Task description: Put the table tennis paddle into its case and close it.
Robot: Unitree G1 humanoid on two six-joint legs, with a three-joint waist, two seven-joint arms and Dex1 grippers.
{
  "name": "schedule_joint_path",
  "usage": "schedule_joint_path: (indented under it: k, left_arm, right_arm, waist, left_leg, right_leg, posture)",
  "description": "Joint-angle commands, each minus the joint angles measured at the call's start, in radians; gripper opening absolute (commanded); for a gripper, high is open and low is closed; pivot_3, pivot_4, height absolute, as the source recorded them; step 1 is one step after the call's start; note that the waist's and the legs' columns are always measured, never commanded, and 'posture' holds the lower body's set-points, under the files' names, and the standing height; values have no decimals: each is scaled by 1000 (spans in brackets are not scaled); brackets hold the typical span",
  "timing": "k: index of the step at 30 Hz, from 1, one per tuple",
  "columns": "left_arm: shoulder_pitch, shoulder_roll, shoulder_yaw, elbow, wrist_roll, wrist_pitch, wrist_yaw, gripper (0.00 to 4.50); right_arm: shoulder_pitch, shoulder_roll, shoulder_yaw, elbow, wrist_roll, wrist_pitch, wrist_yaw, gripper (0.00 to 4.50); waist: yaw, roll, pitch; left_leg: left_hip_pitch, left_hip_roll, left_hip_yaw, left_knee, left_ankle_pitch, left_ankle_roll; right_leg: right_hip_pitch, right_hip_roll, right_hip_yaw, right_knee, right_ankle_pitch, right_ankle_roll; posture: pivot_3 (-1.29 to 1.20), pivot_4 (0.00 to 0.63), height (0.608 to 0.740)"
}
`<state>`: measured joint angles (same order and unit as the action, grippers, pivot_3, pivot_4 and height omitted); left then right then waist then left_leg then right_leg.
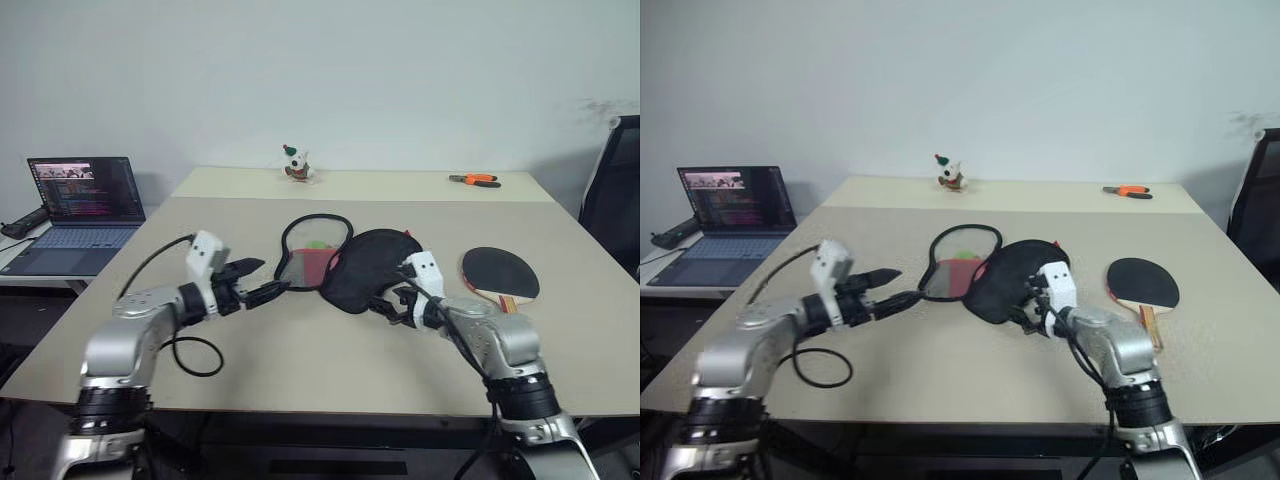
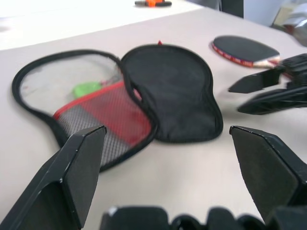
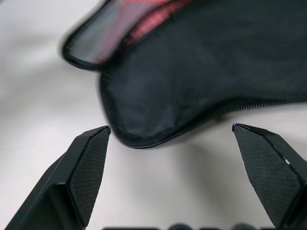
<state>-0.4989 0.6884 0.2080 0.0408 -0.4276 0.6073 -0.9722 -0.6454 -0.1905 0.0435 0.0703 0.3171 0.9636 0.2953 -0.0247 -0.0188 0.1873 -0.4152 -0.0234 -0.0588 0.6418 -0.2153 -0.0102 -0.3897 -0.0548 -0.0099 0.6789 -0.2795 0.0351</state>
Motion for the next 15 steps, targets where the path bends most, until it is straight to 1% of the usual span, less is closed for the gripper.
schedule_joint_path:
  k: [1, 4, 8, 14, 15]
  left_arm:
    - [7, 40, 31, -9, -39, -3, -33, 4484]
    - [13, 50, 30, -11, -46, -8, -27, 4484]
    - [13, 46, 24, -22, -57, -4, -16, 4484]
    - [17, 43, 20, -60, -105, 22, -37, 4484]
    - [21, 50, 22, -68, -117, 32, -45, 4496]
  right_arm:
    - [-42, 30, 19, 50, -42, -72, -23, 4500]
    - [-69, 65, 39, 128, -74, -126, -29, 4500]
    - [-113, 125, 34, 211, -83, -181, -29, 4500]
    - [-161, 173, 31, 293, -101, -229, -23, 4500]
    - [-165, 177, 30, 299, -103, -233, -24, 4315]
  waist:
    - [-3, 0, 0]
    - [-7, 0, 0]
    - [-8, 0, 0]
    - [-8, 0, 0]
    - [-8, 0, 0]
  left_leg:
    - [0, 0, 0, 0, 0, 0]
    - [0, 0, 1, 0, 0, 0]
    - [1, 1, 1, 0, 0, 0]
    - [0, 1, 1, -1, 0, 0]
    - [1, 1, 1, -1, 0, 0]
  right_leg:
    - [0, 0, 0, 0, 0, 0]
    - [0, 0, 1, 1, 0, 0]
    - [-1, 1, 1, 1, 0, 0]
    - [-1, 1, 1, 1, 0, 0]
    - [-1, 1, 1, 1, 0, 0]
  posture:
    - [0, 150, 740]
    - [0, 150, 740]
    - [0, 150, 740]
    - [0, 150, 740]
    - [0, 150, 740]
